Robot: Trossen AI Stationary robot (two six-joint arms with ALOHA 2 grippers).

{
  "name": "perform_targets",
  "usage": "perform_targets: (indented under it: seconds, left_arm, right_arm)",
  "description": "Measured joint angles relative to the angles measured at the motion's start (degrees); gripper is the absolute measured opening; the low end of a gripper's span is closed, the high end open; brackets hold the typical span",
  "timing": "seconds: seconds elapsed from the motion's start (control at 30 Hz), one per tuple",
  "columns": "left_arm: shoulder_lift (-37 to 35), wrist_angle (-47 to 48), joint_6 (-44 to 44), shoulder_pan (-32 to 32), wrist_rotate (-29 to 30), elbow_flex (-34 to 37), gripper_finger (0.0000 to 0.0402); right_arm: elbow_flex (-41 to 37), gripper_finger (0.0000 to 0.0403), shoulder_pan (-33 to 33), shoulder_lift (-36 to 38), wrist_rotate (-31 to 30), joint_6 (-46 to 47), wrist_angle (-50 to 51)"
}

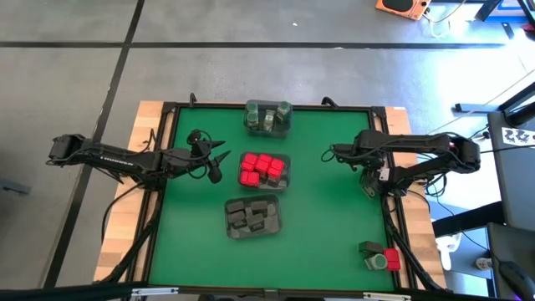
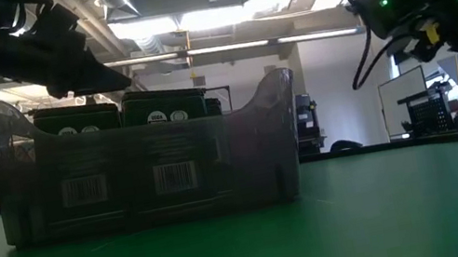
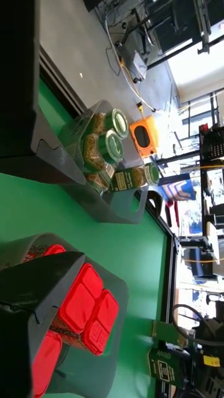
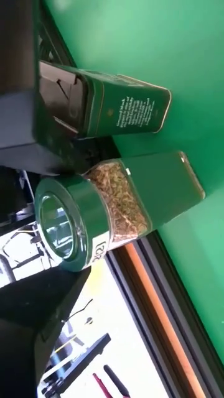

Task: Sort spices by type
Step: Put the green seasoning bottle into the top gray bin

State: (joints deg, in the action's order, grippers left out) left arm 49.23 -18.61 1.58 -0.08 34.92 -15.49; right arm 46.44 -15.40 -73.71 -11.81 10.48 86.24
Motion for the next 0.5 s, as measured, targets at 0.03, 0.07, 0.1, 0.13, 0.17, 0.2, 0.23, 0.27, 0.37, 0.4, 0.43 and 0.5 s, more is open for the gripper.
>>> perform_targets:
  seconds: [0.03,0.07,0.1,0.13,0.17,0.2,0.23,0.27,0.37,0.4,0.43,0.5]
  left_arm:
    - [0.0,0.0,0.0,0.0,0.0,0.0,0.0182]
    - [0.0,0.0,0.0,0.0,0.0,0.0,0.0182]
    - [0.0,0.0,0.0,0.0,0.0,0.0,0.0182]
    - [0.0,0.0,0.0,0.0,0.0,0.0,0.0182]
    - [0.0,0.0,0.0,0.0,0.0,0.0,0.0182]
    - [0.0,0.0,0.0,0.0,0.0,0.0,0.0182]
    - [0.0,0.0,0.0,0.0,0.0,0.0,0.0182]
    - [0.0,0.0,0.0,0.0,0.0,0.0,0.0182]
    - [0.0,0.0,0.0,0.0,0.0,0.0,0.0182]
    - [0.0,0.0,0.0,0.0,0.0,0.0,0.0182]
    - [0.0,0.0,0.0,0.0,0.0,0.0,0.0182]
    - [0.0,0.0,0.0,-0.1,0.0,0.0,0.0182]
  right_arm:
    - [0.1,0.0218,0.0,-0.3,0.0,0.0,0.1]
    - [0.1,0.0212,0.0,-0.5,0.0,0.0,0.2]
    - [0.1,0.0211,0.0,-0.4,0.0,0.0,0.1]
    - [0.2,0.0211,0.0,-0.4,0.0,0.0,0.1]
    - [0.3,0.0211,0.0,-0.4,0.0,-0.1,0.1]
    - [0.6,0.0211,0.0,-0.5,0.1,-0.1,0.0]
    - [1.1,0.0211,0.0,-0.5,0.1,0.0,-0.3]
    - [1.9,0.0211,0.0,-0.5,0.1,0.0,-1.0]
    - [5.1,0.0211,0.0,-0.5,0.0,-0.2,-1.3]
    - [6.4,0.0211,0.0,-0.5,0.0,-0.2,-0.9]
    - [7.9,0.0211,0.0,-0.5,-0.2,-0.3,-0.9]
    - [10.9,0.0212,0.0,-0.5,-1.0,-0.4,-1.3]
